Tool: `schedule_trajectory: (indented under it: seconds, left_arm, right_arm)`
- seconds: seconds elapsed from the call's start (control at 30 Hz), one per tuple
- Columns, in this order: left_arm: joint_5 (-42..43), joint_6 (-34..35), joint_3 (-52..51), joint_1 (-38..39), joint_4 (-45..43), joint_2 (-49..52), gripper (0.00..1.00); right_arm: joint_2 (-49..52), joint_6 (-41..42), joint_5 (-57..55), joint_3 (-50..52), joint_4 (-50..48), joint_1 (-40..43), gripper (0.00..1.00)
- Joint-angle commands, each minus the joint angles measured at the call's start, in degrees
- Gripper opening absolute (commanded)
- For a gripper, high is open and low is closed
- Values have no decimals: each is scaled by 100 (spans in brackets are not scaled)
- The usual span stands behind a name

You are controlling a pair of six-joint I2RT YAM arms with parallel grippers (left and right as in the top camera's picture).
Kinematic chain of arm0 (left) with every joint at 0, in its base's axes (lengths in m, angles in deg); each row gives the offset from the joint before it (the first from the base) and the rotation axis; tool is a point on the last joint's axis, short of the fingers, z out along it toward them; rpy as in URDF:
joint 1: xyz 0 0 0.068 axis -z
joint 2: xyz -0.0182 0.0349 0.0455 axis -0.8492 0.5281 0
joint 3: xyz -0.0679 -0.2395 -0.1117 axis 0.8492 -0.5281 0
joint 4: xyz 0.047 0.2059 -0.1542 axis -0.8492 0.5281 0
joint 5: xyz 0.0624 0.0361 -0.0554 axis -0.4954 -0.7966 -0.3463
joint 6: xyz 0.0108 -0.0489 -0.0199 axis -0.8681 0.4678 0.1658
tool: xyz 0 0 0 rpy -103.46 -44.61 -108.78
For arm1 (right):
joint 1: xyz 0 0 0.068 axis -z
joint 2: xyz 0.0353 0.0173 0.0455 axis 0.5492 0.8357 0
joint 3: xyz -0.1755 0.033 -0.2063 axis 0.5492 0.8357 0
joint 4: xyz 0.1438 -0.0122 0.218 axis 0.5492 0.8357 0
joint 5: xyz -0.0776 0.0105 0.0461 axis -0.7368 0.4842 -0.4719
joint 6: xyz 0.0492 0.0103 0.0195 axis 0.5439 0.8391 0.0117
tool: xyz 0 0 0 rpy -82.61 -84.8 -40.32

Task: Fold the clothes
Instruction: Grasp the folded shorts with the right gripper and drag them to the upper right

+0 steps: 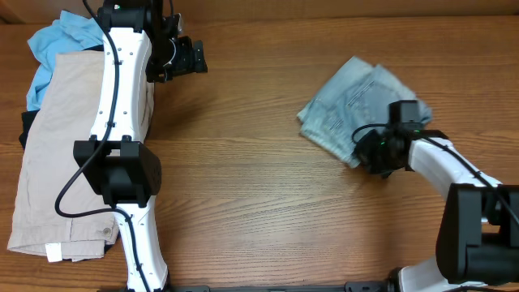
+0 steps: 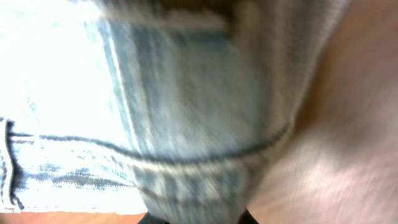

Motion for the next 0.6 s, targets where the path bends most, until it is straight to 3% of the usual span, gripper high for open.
schedule_trajectory:
  seconds: [0.0,0.3,0.57]
  left_arm:
    - [52,-87,52,24,-48,-87,89]
    - [50,-87,52,24,-57,-87,89]
    - [46,-87,52,24,-61,-87,88]
  right_arm:
    - [256,94,-1167,146,-855,435,4]
    - [1005,122,-1279,131,-3967,400,4]
    - [2334,-15,-874,-804,-4444,411,4]
